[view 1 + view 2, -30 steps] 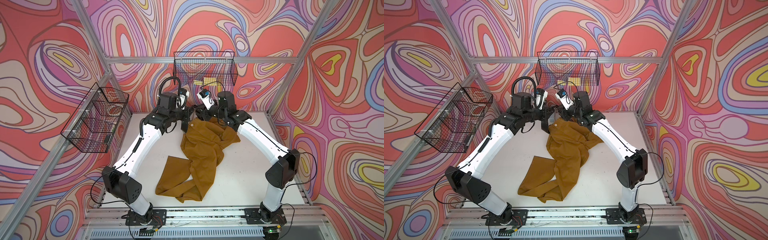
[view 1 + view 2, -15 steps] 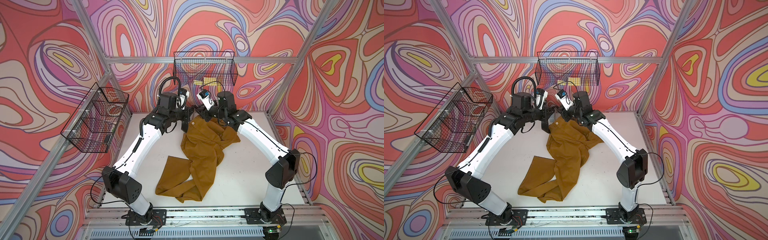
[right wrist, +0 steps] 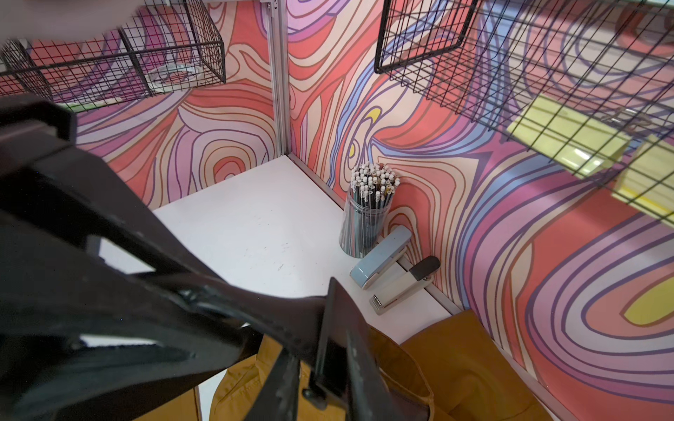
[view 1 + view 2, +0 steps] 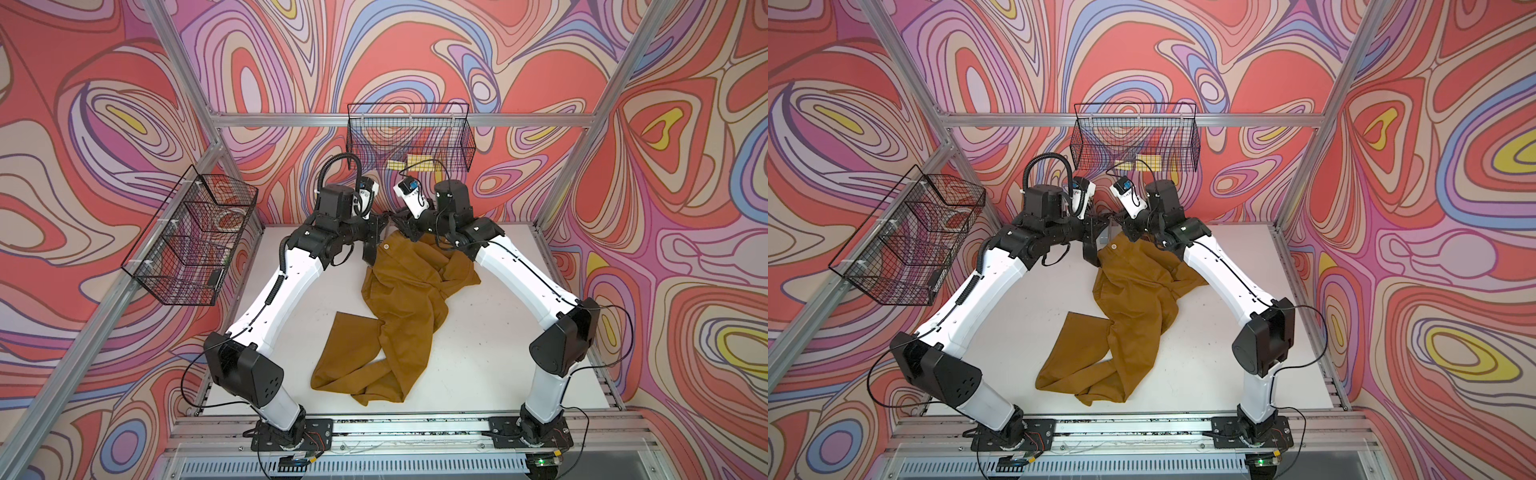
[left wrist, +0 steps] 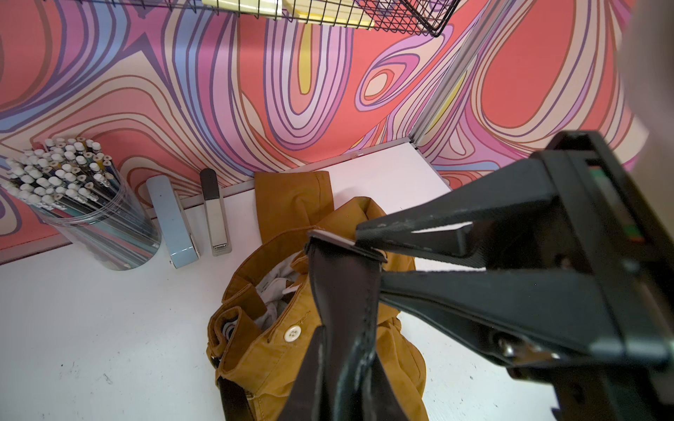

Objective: Remove the belt from the trousers

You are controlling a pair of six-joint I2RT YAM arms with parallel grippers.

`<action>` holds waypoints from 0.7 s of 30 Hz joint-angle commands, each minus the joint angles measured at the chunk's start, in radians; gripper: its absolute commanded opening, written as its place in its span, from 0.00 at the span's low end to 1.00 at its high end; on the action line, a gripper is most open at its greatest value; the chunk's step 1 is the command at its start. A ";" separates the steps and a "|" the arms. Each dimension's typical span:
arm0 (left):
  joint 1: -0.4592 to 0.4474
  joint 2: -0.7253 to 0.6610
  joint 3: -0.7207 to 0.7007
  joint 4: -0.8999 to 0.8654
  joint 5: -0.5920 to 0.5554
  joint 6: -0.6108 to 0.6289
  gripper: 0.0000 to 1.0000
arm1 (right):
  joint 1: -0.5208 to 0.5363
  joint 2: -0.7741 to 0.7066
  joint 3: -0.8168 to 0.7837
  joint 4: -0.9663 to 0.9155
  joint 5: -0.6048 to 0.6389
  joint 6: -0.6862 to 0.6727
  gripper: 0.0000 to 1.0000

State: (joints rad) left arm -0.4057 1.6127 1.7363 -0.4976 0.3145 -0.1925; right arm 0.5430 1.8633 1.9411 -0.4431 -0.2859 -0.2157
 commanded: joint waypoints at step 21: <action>0.000 -0.017 0.194 0.033 0.091 -0.050 0.00 | 0.002 0.015 -0.130 0.008 0.028 0.022 0.08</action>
State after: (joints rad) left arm -0.4026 1.6474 1.8217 -0.5858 0.3141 -0.2070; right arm 0.5453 1.8534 1.8862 -0.3740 -0.2855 -0.2234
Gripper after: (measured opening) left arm 0.147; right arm 0.089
